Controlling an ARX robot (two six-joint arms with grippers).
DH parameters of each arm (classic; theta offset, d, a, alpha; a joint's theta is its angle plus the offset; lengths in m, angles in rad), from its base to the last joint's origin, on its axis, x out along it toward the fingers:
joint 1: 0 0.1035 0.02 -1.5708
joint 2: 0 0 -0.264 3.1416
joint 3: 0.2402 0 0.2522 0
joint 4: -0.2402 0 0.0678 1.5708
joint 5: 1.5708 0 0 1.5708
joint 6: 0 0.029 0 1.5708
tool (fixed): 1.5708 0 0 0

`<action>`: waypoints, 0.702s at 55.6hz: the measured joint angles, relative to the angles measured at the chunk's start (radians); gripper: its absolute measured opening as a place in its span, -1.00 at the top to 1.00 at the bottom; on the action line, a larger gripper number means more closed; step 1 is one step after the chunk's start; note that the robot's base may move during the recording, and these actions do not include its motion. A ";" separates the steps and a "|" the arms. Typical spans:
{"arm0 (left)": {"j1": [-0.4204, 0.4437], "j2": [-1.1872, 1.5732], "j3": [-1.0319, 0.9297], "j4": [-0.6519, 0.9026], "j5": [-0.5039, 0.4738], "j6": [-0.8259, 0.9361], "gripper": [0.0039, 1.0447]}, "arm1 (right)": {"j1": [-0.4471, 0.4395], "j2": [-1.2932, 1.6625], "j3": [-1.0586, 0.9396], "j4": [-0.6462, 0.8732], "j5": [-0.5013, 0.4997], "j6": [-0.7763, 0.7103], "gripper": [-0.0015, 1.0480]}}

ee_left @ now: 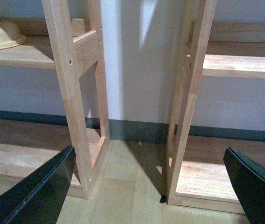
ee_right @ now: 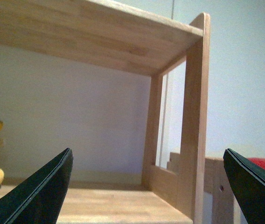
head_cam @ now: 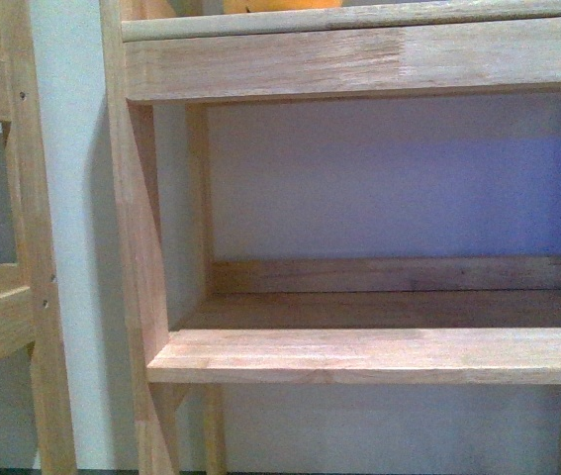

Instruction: Put away toys

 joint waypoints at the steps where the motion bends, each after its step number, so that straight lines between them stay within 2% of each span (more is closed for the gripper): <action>1: 0.000 0.000 0.000 0.000 0.000 0.000 -0.88 | -0.005 -0.019 -0.021 -0.006 0.000 0.008 -0.87; 12: 0.000 0.000 0.000 0.000 0.000 0.000 -0.88 | -0.021 -0.206 -0.229 -0.073 -0.020 0.062 -0.87; 21: 0.000 0.000 0.000 0.000 0.000 0.000 -0.88 | -0.096 -0.333 -0.343 -0.188 -0.081 0.141 -0.87; 27: 0.000 0.000 0.000 0.000 0.000 0.000 -0.88 | -0.130 -0.397 -0.405 -0.256 -0.081 0.201 -0.87; 39: 0.000 0.000 0.000 0.000 0.000 0.000 -0.88 | -0.129 -0.444 -0.452 -0.336 -0.049 0.285 -0.87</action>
